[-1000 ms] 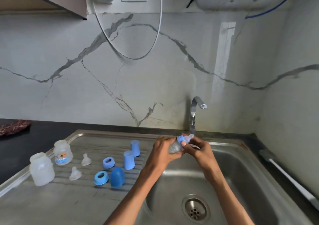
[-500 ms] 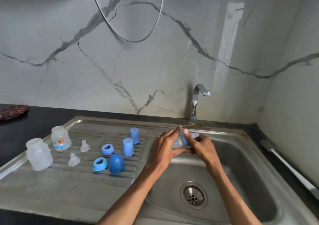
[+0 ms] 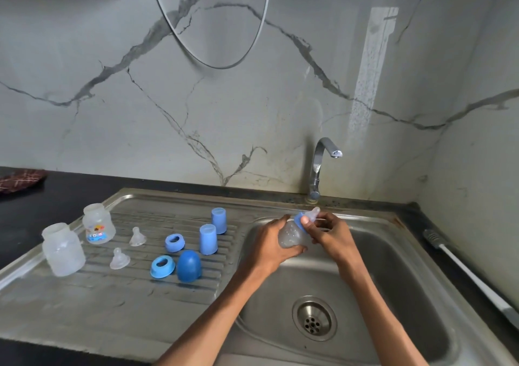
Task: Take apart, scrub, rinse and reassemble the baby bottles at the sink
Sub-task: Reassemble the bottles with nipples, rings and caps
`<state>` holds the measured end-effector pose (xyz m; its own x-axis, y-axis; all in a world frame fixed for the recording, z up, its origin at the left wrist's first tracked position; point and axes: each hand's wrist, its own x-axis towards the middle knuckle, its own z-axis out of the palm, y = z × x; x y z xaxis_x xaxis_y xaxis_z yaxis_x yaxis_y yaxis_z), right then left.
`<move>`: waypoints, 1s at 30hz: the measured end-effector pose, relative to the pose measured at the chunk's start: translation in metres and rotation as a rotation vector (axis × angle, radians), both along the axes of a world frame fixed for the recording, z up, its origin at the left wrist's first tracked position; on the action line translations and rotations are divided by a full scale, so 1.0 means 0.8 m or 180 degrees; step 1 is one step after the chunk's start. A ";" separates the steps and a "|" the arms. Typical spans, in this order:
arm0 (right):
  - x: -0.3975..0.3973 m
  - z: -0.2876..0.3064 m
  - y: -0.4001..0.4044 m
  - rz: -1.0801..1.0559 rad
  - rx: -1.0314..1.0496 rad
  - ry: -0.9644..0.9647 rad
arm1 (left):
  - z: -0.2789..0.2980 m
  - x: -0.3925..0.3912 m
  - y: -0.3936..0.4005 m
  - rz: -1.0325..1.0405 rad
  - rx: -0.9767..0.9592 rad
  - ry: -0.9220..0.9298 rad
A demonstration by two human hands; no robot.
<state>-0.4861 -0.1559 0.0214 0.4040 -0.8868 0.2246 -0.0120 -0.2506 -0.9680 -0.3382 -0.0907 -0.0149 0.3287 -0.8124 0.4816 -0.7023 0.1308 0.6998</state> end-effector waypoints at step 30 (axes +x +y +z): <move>0.015 -0.013 -0.006 0.0588 0.0225 -0.0339 | -0.004 -0.022 -0.006 -0.0320 -0.0182 0.1624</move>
